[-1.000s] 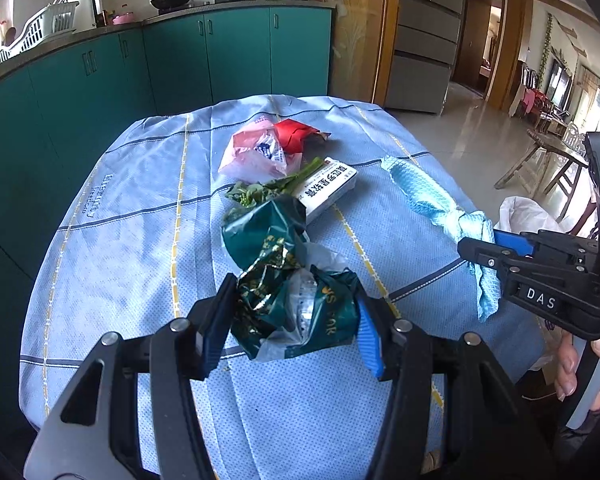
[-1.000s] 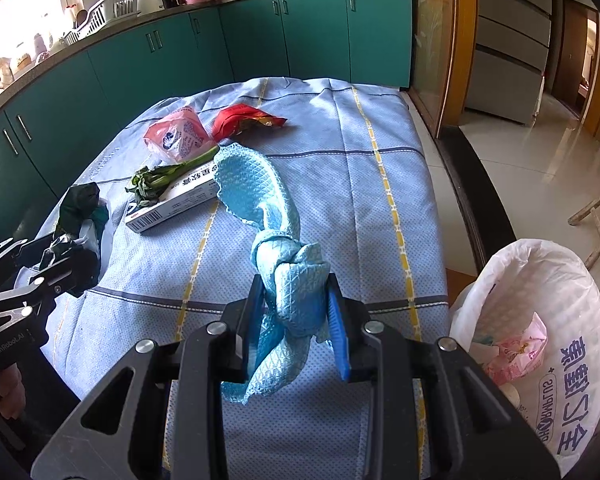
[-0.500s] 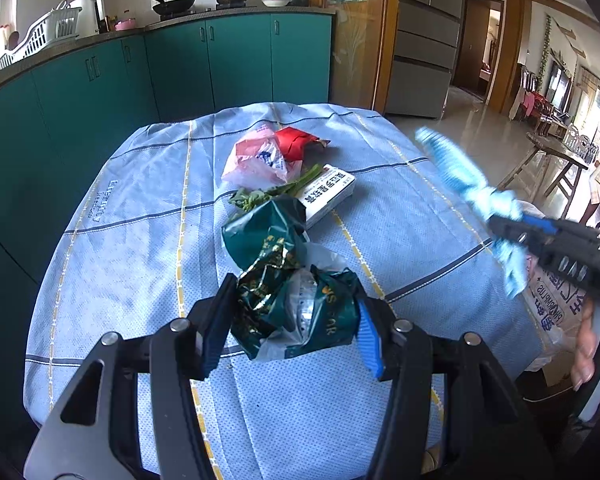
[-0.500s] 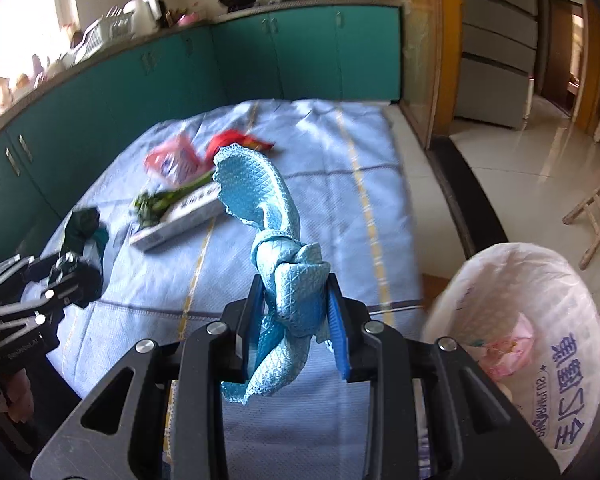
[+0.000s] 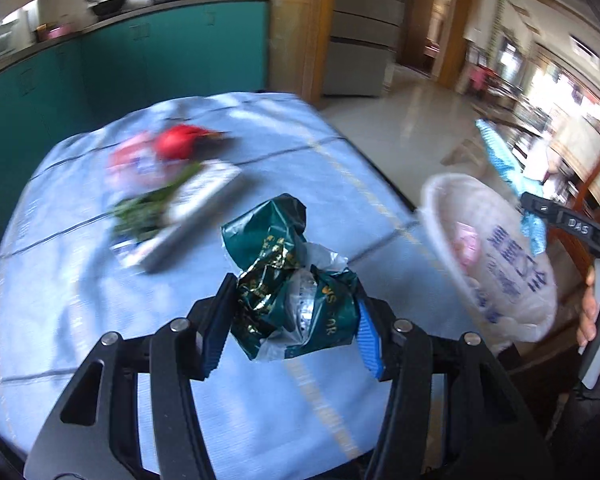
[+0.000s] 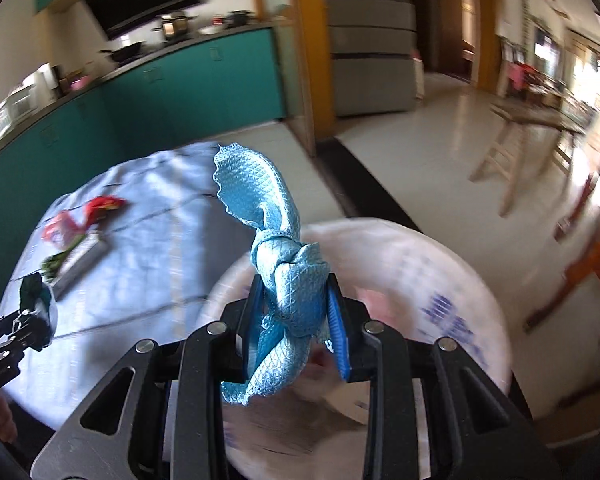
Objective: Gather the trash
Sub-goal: 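Carry the green packet and blue cloth over the white bin and open both grippers, then move both open grippers back over the table toward the medicine box and vegetable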
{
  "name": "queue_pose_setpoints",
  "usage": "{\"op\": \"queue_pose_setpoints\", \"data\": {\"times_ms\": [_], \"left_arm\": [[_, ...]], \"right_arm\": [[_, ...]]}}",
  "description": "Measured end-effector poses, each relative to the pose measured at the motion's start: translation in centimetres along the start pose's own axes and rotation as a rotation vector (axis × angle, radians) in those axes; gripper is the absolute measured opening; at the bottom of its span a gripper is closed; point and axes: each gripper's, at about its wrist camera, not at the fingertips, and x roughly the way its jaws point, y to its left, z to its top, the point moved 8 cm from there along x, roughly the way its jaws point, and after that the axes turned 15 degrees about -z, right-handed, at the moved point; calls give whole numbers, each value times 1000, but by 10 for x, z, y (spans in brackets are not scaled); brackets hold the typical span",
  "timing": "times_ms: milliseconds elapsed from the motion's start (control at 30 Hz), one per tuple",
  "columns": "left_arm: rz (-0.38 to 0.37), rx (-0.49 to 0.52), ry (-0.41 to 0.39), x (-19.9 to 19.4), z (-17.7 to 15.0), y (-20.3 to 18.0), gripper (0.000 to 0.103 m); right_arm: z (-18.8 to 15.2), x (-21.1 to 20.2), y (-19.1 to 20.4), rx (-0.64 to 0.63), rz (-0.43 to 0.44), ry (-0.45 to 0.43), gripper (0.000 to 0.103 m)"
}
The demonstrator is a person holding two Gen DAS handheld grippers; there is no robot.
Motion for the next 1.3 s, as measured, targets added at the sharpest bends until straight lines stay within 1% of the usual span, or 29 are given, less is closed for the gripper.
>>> {"op": "queue_pose_setpoints", "data": {"times_ms": [100,267,333,367,400,500,533,567,600,633,700,800,867,900,933,1000,1033,1067,1100,1133,1233,1300], "left_arm": [[-71,65,26,22,8,-36,55],[-172,152,63,54,22,-92,55],[-213,181,73,66,24,-112,55],[-240,188,79,71,25,-121,55],[-265,193,86,76,24,-130,55],[-350,202,120,93,20,-154,58],[-386,198,123,95,18,-161,68],[-408,193,130,96,16,-166,85],[-412,188,129,98,14,-168,90],[-404,180,110,98,14,-168,91],[-386,173,105,98,11,-164,92],[-330,133,99,92,10,-144,93],[-263,91,59,79,10,-124,94],[-209,68,32,71,10,-112,95],[-137,41,1,62,8,-98,96],[-24,-11,-40,48,3,-74,96],[5,-33,-48,43,-1,-66,96],[28,-61,-49,37,-7,-57,96],[36,-73,-45,33,-11,-51,96],[45,-79,-41,30,-14,-45,96],[104,-77,-49,15,-22,-27,96],[117,-87,-56,8,-25,-17,96]], "right_arm": [[-15,8,-29,39,-46,37,31],[-35,20,-50,34,-90,84,33],[-38,20,-57,47,-92,83,46],[-38,20,-61,57,-101,78,63],[-36,18,-65,71,-119,62,73],[-32,14,-73,85,-129,38,73],[-31,14,-76,89,-134,36,74],[-31,14,-79,92,-143,35,75],[-31,13,-82,95,-149,34,76],[-31,13,-85,101,-155,35,77],[-33,14,-89,109,-159,39,79],[-34,16,-91,116,-166,45,80],[-33,21,-89,123,-160,57,80],[-32,23,-87,125,-157,62,80],[-30,25,-84,124,-151,67,80],[-25,26,-74,105,-136,63,80],[-22,26,-67,93,-130,58,80],[-19,25,-61,84,-124,55,80],[-15,25,-51,71,-108,48,80],[-12,23,-42,59,-93,42,81],[-4,18,-17,17,-62,21,83],[0,15,-1,-13,-51,10,85]]}}
